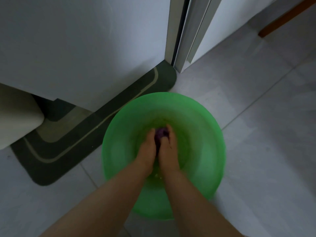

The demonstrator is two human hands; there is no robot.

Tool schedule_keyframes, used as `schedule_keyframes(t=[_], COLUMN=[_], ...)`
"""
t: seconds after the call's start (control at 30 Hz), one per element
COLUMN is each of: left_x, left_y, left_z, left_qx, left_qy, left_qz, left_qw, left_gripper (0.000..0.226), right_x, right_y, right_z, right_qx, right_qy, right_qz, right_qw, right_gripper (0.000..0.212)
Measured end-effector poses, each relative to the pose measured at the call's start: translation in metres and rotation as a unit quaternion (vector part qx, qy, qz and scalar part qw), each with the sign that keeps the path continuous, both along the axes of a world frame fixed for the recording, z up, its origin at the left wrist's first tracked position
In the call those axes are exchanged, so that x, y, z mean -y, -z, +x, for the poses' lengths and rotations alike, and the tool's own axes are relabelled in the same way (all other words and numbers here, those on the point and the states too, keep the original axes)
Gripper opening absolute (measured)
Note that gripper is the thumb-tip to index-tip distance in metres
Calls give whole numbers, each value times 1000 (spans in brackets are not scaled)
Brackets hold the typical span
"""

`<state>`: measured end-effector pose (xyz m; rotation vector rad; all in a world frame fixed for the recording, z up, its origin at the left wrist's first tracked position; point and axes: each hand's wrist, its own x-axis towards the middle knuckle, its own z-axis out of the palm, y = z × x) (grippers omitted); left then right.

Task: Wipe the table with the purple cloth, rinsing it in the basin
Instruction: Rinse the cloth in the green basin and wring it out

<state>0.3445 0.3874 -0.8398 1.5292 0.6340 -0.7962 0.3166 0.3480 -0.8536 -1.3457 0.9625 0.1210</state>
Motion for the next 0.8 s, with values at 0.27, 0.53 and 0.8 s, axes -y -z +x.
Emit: schedule_keyframes(t=[0.27, 0.53, 0.8], left_x=[5, -21, -44], left_y=[-24, 3, 46], left_z=[14, 28, -5], left_qx=[89, 318, 296], left_qy=[52, 266, 524], left_qz=[-60, 335, 305], left_qw=[993, 846, 738], left_gripper=[37, 13, 56], right_x=[12, 56, 40], right_y=[-24, 0, 33], right_z=[27, 4, -24], right_qx=[97, 18, -87], right_qy=[-23, -238, -407], right_qz=[-138, -336, -435], right_qw=[985, 911, 798], right_gripper=[20, 35, 54])
